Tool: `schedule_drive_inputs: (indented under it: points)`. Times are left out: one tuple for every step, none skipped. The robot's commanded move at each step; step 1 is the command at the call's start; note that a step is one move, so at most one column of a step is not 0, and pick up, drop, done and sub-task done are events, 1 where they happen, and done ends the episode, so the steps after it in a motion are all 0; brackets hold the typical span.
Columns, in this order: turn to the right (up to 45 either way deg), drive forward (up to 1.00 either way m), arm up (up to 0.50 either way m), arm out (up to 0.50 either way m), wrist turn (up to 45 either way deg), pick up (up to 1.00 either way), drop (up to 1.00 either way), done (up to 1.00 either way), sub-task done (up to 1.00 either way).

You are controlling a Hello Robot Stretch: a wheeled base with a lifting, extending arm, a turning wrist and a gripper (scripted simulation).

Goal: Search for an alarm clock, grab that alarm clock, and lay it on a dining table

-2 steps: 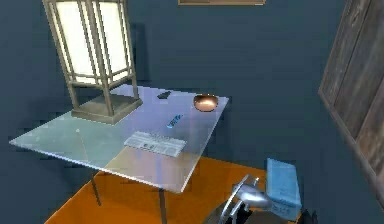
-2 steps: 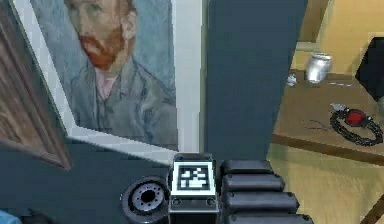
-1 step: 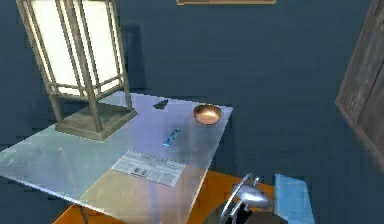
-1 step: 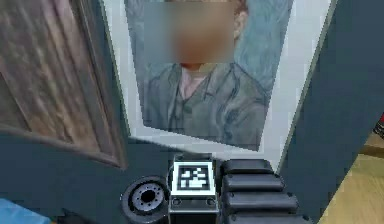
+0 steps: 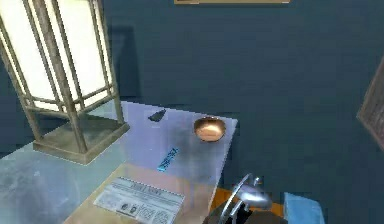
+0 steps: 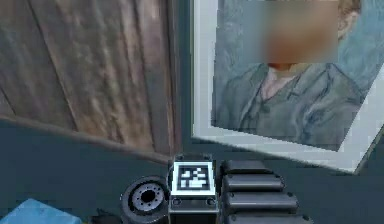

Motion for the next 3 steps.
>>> schedule_drive_inputs:
  points:
    - [45.0, 0.00, 0.00, 0.00, 0.0, 0.00, 0.00, 0.00, 0.00]
    - [18.0, 0.00, 0.00, 0.00, 0.0, 0.00, 0.00, 0.00, 0.00]
    - [0.0, 0.20, 0.00, 0.00, 0.0, 0.00, 0.00, 0.00, 0.00]
